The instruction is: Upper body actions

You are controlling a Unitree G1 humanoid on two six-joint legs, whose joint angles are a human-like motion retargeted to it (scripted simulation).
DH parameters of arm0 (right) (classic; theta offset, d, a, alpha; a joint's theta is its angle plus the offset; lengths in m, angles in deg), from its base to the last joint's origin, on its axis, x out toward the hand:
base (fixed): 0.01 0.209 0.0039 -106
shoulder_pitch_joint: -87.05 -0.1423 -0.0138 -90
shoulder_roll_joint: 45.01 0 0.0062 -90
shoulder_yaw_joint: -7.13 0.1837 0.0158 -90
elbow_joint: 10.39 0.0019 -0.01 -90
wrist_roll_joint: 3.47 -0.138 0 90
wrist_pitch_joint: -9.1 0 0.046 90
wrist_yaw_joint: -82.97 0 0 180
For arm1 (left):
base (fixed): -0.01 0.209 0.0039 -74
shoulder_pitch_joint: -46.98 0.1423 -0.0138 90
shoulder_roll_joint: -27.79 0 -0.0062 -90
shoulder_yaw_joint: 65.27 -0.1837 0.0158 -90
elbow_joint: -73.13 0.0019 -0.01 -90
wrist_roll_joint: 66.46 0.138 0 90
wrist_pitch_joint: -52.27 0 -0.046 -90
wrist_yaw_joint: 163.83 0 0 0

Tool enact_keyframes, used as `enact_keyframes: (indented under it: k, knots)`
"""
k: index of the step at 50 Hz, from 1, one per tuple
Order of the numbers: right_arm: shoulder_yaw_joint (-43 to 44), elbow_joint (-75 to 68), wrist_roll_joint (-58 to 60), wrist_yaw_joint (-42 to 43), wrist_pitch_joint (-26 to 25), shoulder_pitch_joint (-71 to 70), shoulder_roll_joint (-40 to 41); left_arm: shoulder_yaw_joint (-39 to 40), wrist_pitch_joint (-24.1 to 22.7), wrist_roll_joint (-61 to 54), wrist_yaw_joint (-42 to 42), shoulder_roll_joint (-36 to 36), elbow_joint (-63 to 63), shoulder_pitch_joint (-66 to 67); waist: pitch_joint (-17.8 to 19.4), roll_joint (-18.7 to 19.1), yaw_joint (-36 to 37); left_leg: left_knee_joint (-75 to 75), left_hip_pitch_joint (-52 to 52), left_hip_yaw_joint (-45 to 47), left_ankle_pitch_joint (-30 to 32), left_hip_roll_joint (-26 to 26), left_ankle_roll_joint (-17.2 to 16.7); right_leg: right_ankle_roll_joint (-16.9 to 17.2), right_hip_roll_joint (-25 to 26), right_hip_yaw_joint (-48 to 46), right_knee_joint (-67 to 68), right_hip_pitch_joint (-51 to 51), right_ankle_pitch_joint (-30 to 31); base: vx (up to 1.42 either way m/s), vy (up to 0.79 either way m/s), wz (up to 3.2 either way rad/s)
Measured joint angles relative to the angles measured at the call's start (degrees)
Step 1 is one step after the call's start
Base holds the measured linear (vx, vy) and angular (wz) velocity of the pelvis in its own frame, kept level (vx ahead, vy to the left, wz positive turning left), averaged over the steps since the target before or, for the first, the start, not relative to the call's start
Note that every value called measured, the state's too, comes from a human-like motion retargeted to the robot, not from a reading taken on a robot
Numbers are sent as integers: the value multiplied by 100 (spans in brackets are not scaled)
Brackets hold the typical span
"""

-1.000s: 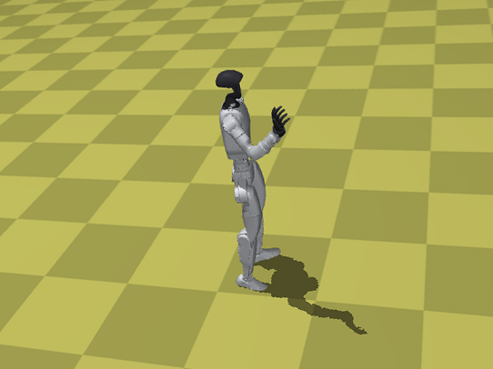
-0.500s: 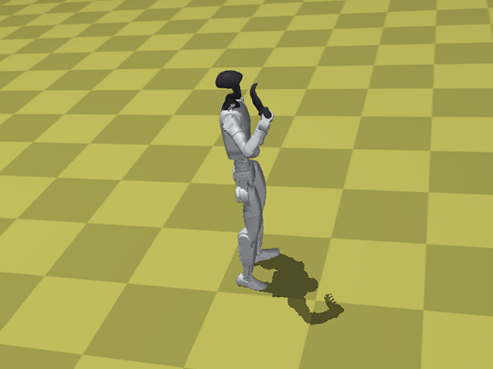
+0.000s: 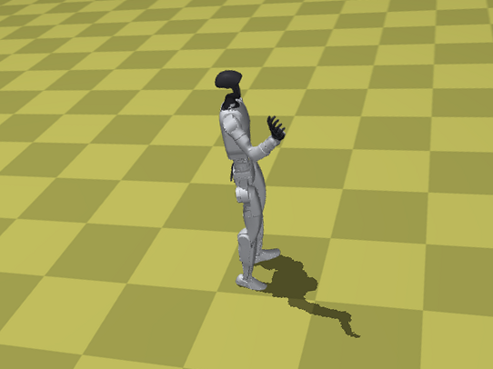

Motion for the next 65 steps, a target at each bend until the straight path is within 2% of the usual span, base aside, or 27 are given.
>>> enact_keyframes:
  k: [3,7,15,20,26,28,33,35,38,40,43,45,48,53,57,60,62,63,65]
  knots:
    - [-155,5,164,37,-18,41,-188,23,23,31,-3,-48,59,9,10,-14,-23,-1,-8,19,3,11,-1,-6,1,8,3,-23,12,0,0,0]
    - [-533,129,959,-119,-90,53,-706,40,33,37,-35,-71,88,13,35,-24,-32,-13,0,85,9,23,-2,-17,-5,44,16,-68,35,0,0,0]
    - [-1560,916,3021,40,1029,-213,-2234,-16,17,9,-43,-24,12,-65,97,-18,-22,-38,19,202,19,28,-7,-34,-27,128,49,-144,67,0,0,0]
    - [-2219,1533,4475,305,826,-586,-3120,-99,-4,-25,-42,30,-65,-123,80,-1,-55,-42,-2,211,25,29,-9,-32,-39,126,51,-171,73,0,0,0]
    - [-2665,1698,4656,310,928,-833,-3338,-170,-35,-31,-29,81,-166,-166,71,23,-76,-48,3,213,30,29,-5,-29,-40,121,54,-167,75,0,0,0]
    - [-2562,1617,4655,335,821,-801,-3244,-156,-40,-32,-20,112,-190,-186,79,41,-93,-48,4,208,32,30,-3,-27,-38,117,53,-161,75,0,0,0]
    - [-1751,1256,4371,356,125,-358,-2606,-130,-41,-55,-12,123,-191,-249,106,35,-92,-51,-5,186,39,28,4,-19,-41,87,47,-145,70,0,0,0]
    - [-1318,1001,3896,294,-254,-178,-2049,-137,-38,-63,-14,116,-176,-247,96,27,-85,-56,-20,174,46,22,8,-17,-46,65,41,-146,69,0,0,0]
    - [-803,754,2983,38,-497,-56,-1358,-156,-20,-65,-31,83,-137,-235,101,16,-74,-68,-27,161,55,11,14,-17,-51,41,34,-141,68,0,0,0]
    - [-541,649,2299,-139,-436,-2,-992,-172,-7,-78,-61,68,-119,-219,125,20,-66,-76,-22,159,61,5,19,-16,-55,35,32,-134,69,0,0,0]
    - [-316,571,1318,-192,181,172,-666,-171,2,-78,-96,50,-102,-182,179,33,-77,-82,-14,161,68,0,20,-18,-59,35,27,-122,71,0,0,0]
    - [-238,552,974,-186,617,391,-583,-173,8,-69,-89,44,-81,-167,213,47,-74,-83,-10,170,69,0,20,-20,-59,40,24,-119,74,0,0,0]
    - [-223,548,972,-233,926,997,-574,-186,24,-67,-89,28,-53,-150,262,55,-66,-81,-11,187,69,2,19,-23,-58,52,19,-120,80,0,0,0]
    - [-842,-9,1719,-758,1262,2318,-514,-266,39,-78,-95,2,-21,-130,308,54,-17,-81,-3,219,73,20,15,-30,-42,73,14,-117,84,0,0,0]
    - [-1978,-1558,2422,-2220,1537,3038,-70,-312,42,-79,-120,46,-30,-117,355,94,-39,-81,43,259,76,46,9,-45,-14,97,12,-87,88,0,0,0]
    - [-2755,-3230,2810,-3381,1162,3285,476,-324,36,-63,-131,104,-83,-133,441,131,-64,-80,104,284,81,66,4,-58,8,120,14,-40,90,0,0,0]
    - [-3158,-4625,3108,-4090,452,3428,899,-306,22,-46,-142,174,-160,-161,510,173,-78,-80,134,299,89,77,2,-66,20,135,17,-14,90,-3,1,-7]
    - [-3292,-5245,3183,-4283,130,3452,1078,-280,7,-33,-149,203,-209,-170,552,191,-47,-78,141,330,98,83,8,-71,30,166,17,-3,93,-5,2,-26]
    - [-3450,-6135,3224,-4314,-148,3458,1312,-214,-19,-13,-148,250,-291,-191,633,214,72,-62,133,432,124,99,29,-82,54,270,17,11,105,-4,0,-44]
